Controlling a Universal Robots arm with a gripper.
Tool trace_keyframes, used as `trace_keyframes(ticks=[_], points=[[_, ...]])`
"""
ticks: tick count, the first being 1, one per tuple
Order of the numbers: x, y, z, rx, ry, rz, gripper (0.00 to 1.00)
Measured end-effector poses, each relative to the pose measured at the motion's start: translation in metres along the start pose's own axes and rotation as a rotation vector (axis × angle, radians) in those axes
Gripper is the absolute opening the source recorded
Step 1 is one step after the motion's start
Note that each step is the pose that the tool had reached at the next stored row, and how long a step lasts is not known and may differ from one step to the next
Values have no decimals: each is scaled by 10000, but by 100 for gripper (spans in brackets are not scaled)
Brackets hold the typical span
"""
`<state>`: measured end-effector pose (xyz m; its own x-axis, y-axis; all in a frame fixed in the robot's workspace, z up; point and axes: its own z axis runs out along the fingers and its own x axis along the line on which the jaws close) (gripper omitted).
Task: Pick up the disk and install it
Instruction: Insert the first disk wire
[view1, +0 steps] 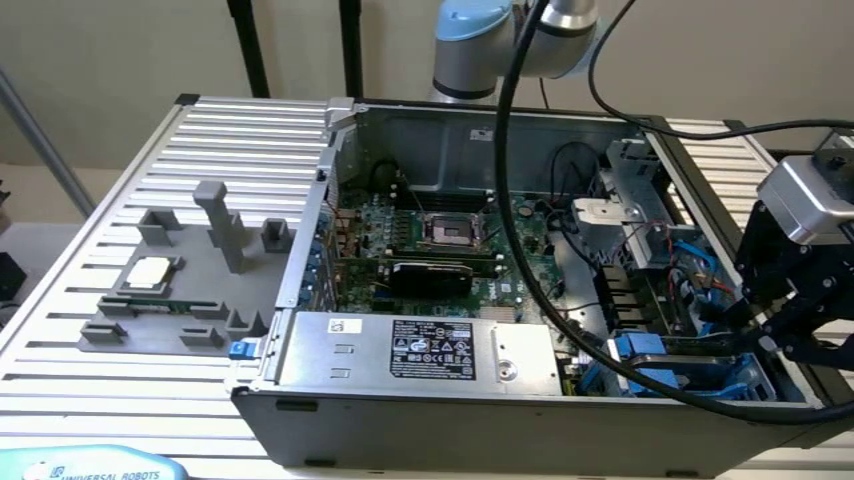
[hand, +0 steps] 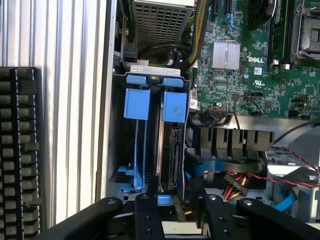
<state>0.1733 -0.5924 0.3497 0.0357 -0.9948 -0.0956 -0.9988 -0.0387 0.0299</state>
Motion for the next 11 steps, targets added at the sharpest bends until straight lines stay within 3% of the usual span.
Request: trace_keyframes(ticks=[3,6,8,9,11], points=[[9,-7,3,-1,-43,-31,24],[15,-13,12,-3,-76,-68,24],[17,-14,14,-5,-96,-90,22],[19,-16,17,-6,-110,-100,15],[20,-18,21,-6,-132,-115,15]])
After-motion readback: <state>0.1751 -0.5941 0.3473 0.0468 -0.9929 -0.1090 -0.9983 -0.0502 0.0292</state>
